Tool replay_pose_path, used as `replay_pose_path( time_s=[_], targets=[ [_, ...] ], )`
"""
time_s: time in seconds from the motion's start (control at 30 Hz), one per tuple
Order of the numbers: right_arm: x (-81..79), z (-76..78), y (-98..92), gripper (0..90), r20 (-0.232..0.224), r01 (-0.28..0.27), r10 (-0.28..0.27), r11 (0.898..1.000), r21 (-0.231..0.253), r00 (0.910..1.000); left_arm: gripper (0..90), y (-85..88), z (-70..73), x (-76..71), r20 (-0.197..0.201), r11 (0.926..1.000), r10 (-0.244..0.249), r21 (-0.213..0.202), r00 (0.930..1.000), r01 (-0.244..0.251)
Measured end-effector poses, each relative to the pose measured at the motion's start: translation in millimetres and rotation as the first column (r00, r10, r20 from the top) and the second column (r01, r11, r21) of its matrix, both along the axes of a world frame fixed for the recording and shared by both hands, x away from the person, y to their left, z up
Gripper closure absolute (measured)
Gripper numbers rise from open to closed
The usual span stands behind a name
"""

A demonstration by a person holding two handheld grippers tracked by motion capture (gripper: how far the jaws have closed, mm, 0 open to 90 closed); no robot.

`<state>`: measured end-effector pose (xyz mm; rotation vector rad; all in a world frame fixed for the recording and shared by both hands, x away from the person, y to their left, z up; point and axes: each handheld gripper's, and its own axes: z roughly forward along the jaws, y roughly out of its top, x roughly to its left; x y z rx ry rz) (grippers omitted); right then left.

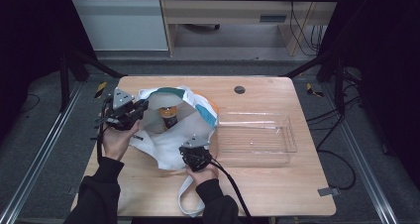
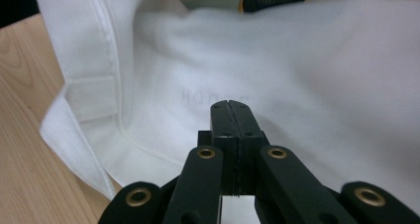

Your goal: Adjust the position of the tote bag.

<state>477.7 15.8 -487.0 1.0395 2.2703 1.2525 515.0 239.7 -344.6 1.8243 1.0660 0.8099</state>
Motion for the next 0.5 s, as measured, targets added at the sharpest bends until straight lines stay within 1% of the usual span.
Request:
replay_pose_path(
  time_s=[0.13,0.3,0.33,0.4,0.5],
  targets=[
    [1.4,-9.2,3.4,90.0,-0.021,-0.007,0.006,0.999,-0.041,0.9998,80.1,-0.1,1.2,1.8,0.000,1.0000,0.004,-0.008,1.0000,-0.004],
    [1.9,-15.7,7.6,90.0,-0.049,-0.008,0.004,0.997,-0.082,0.9988,80.2,0.1,5.1,5.8,0.000,0.9997,0.014,-0.021,0.9999,-0.014],
    [1.9,-17.3,8.8,90.0,-0.045,-0.007,0.003,0.996,-0.093,0.9990,80.3,0.0,6.2,7.2,0.000,0.9996,0.018,-0.023,0.9998,-0.018],
    [0.9,-18.5,10.2,90.0,-0.041,-0.013,0.009,0.995,-0.096,0.9991,80.3,-0.5,8.4,10.6,0.000,0.9994,0.026,-0.023,0.9997,-0.026],
    [-0.3,-18.7,11.2,90.0,-0.044,-0.007,0.003,0.995,-0.095,0.9990,80.4,-1.5,11.3,17.0,0.001,0.9989,0.036,-0.031,0.9994,-0.036]
  ],
)
